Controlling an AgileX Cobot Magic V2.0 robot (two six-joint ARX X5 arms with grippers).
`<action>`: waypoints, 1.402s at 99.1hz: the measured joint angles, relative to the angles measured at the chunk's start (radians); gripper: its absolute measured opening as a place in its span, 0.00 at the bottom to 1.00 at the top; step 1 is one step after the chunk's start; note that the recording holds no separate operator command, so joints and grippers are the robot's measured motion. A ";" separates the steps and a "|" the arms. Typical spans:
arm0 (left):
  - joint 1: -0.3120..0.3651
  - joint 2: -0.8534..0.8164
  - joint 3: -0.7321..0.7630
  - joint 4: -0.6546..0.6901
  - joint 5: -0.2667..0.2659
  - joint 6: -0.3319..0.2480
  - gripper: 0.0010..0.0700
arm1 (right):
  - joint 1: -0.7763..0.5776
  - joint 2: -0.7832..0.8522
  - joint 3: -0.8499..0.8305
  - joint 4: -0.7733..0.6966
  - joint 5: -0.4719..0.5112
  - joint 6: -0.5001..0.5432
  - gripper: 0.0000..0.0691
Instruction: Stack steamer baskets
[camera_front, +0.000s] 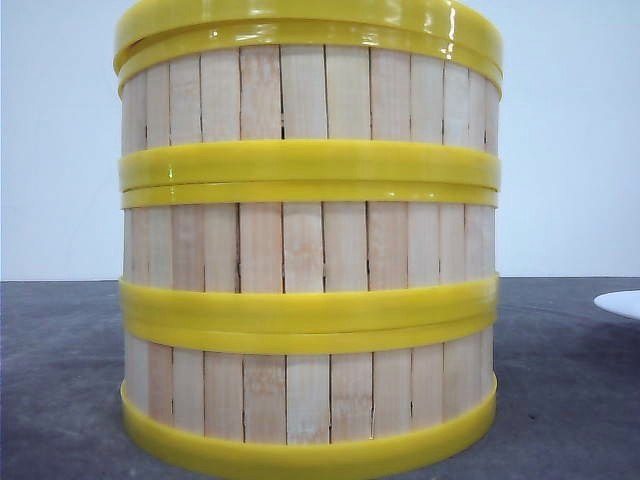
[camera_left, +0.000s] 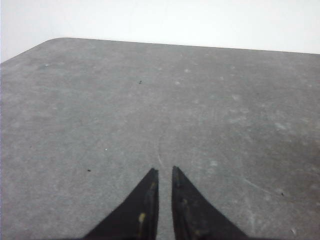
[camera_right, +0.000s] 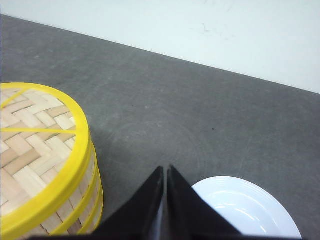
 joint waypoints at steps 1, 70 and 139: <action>0.000 0.000 0.000 0.000 0.000 0.000 0.02 | 0.000 0.000 0.000 0.000 0.000 0.000 0.01; 0.000 0.000 0.000 0.000 0.000 0.000 0.02 | -0.103 0.000 0.000 0.068 0.108 -0.023 0.01; 0.000 0.000 0.000 0.000 0.000 0.000 0.02 | -0.801 -0.164 -0.339 0.558 -0.349 -0.226 0.01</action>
